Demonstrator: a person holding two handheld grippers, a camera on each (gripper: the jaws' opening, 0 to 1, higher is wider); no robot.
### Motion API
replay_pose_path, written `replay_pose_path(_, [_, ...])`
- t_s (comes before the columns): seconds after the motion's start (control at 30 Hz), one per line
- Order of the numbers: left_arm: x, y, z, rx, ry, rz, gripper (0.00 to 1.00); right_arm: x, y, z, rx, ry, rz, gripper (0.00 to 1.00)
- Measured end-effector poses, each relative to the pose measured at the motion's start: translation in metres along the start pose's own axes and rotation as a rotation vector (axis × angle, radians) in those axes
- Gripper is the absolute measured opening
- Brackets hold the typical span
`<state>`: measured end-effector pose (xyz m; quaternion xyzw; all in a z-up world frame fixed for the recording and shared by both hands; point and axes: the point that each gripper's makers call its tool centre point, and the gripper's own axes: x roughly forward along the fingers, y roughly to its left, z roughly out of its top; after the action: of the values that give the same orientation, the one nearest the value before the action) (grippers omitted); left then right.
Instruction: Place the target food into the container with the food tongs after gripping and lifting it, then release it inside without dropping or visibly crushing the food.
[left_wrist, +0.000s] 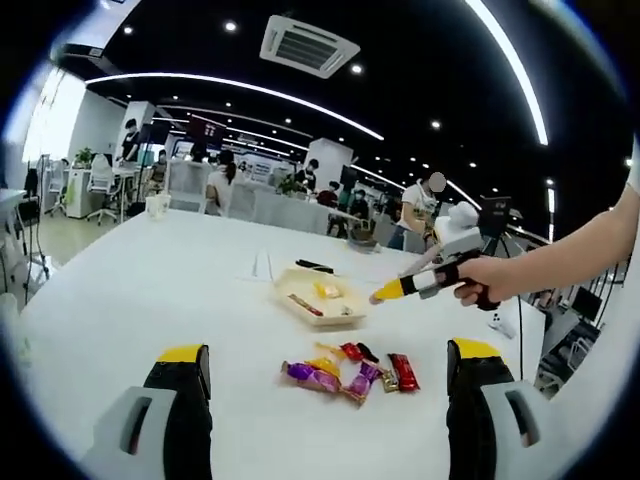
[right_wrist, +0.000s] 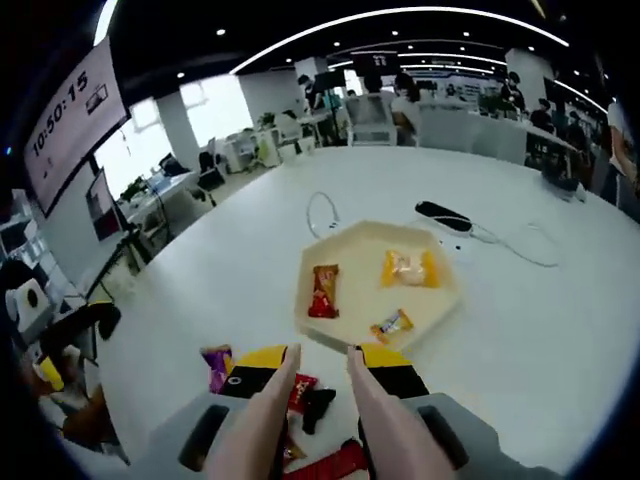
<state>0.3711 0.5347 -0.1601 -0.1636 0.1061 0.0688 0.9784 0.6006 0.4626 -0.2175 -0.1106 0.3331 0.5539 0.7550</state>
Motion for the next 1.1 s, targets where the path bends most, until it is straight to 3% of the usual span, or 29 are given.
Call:
replay_pose_path(0.27, [0.009, -0.01, -0.008, 0.022, 0.019, -0.018, 0.99, -0.001, 0.001, -0.018, 0.024, 0.029, -0.001, 0.25])
replay_pose_path(0.37, [0.014, -0.002, -0.006, -0.028, -0.026, 0.0, 0.99, -0.008, 0.001, -0.024, 0.03, 0.055, -0.003, 0.25])
replay_pose_path(0.53, [0.018, -0.007, -0.01, -0.023, -0.014, -0.028, 0.99, -0.01, 0.001, -0.037, 0.017, 0.078, -0.019, 0.25])
replay_pose_path(0.6, [0.016, -0.002, -0.011, -0.026, -0.014, -0.02, 0.99, -0.009, 0.003, -0.047, -0.001, 0.11, -0.031, 0.25])
replay_pose_path(0.73, [0.005, 0.007, -0.003, -0.131, -0.09, 0.022, 0.99, -0.001, 0.012, -0.053, -0.015, 0.122, -0.024, 0.25])
replay_pose_path(0.93, [-0.001, 0.017, -0.021, -0.109, -0.044, 0.045, 0.99, 0.011, 0.025, -0.065, -0.046, 0.165, -0.021, 0.25])
replay_pose_path(1.1, [-0.013, 0.019, -0.018, -0.133, -0.048, 0.043, 0.99, 0.023, 0.028, -0.071, -0.041, 0.16, -0.04, 0.25])
